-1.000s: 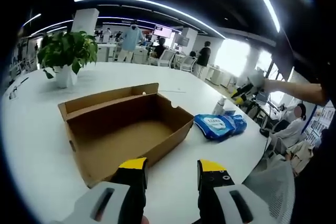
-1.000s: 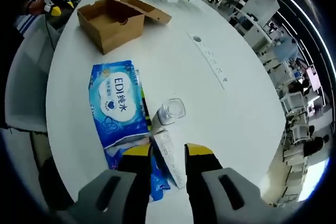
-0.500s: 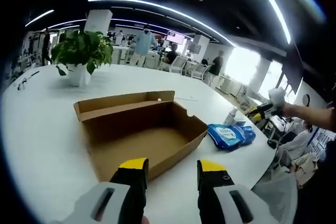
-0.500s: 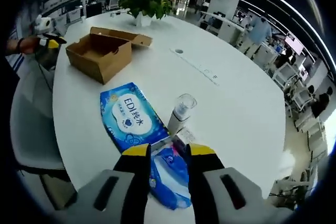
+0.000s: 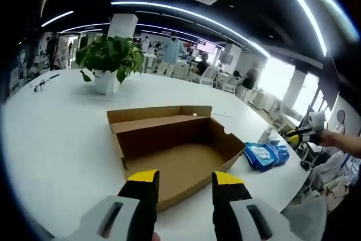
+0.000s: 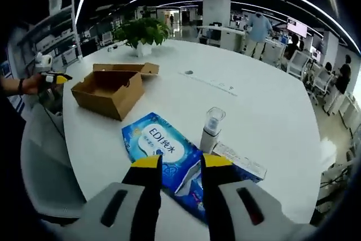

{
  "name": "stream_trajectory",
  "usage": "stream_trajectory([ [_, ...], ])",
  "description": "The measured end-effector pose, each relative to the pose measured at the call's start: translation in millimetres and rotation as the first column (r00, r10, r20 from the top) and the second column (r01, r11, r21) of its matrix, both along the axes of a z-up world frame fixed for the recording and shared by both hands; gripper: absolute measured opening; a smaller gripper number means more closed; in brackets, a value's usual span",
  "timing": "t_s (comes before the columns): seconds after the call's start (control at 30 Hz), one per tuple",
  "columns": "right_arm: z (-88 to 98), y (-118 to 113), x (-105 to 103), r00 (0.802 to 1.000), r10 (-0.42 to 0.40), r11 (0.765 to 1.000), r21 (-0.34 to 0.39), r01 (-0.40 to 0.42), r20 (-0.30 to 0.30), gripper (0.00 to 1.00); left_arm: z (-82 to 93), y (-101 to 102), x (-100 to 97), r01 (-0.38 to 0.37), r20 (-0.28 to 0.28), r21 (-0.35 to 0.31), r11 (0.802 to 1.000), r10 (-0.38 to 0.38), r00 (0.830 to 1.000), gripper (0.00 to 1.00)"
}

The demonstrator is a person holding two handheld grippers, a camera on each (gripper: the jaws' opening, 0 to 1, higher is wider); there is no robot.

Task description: Operate the shoe box by opening the lid, removing the specified soft item, and placing it in the target area until the item is outside and the box remains undamaged.

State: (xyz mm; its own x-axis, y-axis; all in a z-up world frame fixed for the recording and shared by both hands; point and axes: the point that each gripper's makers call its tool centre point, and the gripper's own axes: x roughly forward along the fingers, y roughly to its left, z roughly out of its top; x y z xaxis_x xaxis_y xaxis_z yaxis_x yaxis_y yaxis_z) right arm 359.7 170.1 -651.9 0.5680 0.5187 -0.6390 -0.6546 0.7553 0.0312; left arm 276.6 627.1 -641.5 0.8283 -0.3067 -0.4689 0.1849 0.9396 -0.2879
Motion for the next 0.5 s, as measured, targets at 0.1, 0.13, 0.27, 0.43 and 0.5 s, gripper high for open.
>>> stream_trajectory([
  [0.1,2.3,11,-5,1.0,0.002,1.0,0.031,-0.002,0.0,0.26,-1.4,6,1.3,-0.026,0.0,0.007,1.0,0.026,1.0,0.38],
  [0.13,3.0,17,-7,1.0,0.006,0.999,0.042,-0.006,-0.001,0.26,-3.7,10,2.3,-0.034,-0.005,0.027,0.999,0.034,0.999,0.38],
  [0.27,5.7,40,-13,0.999,0.033,0.996,0.084,-0.033,0.001,0.28,-9.1,19,5.0,-0.069,-0.014,0.054,0.996,0.07,0.997,0.38],
  [0.43,-2.9,65,-23,0.996,0.087,0.992,0.089,-0.085,-0.017,0.28,-22.2,38,12.3,-0.155,-0.036,0.087,0.984,0.158,0.987,0.38],
  [0.5,-4.5,75,-25,0.994,0.105,0.99,0.096,-0.102,-0.02,0.29,-29.4,42,14.0,-0.17,-0.055,0.11,0.979,0.176,0.983,0.38],
])
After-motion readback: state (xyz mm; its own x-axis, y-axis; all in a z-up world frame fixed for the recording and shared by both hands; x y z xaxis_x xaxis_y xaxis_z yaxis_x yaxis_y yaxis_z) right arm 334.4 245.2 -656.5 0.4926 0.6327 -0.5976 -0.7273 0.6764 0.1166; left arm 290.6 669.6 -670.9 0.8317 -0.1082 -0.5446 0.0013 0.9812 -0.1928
